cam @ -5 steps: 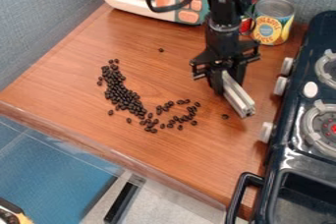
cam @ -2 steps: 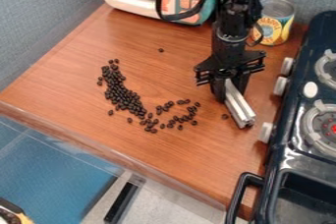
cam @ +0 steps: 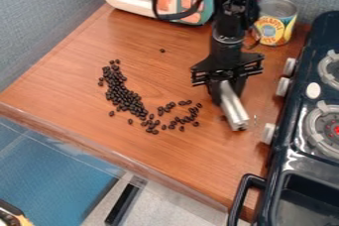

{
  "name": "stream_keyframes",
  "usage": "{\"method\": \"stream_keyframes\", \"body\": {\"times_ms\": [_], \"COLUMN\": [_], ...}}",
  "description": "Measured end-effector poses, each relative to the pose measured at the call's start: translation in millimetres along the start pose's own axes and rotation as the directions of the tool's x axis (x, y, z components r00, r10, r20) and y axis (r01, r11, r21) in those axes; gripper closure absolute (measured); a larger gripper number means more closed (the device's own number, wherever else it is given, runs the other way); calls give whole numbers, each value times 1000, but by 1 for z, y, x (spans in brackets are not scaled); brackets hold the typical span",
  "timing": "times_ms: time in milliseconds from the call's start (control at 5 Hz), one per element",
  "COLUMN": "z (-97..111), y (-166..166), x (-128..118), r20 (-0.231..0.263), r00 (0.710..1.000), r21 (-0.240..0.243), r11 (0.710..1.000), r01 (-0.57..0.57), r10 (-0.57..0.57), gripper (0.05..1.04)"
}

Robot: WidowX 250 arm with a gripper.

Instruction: Sweep into pile

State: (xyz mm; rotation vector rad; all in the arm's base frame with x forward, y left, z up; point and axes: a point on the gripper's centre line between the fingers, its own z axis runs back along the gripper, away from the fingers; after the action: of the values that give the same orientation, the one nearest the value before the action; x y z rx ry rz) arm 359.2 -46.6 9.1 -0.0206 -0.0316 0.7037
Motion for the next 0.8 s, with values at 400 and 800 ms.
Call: {"method": "stream_keyframes", "body": {"times_ms": [400, 800], "z": [2, 2], "y": [40, 64], "x": [12, 15], "r20": [-17, -36], "r00": [999, 997], "r21": [19, 29], "r11": [999, 998], "r01": [-48, -63], "r10": [48, 64], "gripper": [698, 698]}}
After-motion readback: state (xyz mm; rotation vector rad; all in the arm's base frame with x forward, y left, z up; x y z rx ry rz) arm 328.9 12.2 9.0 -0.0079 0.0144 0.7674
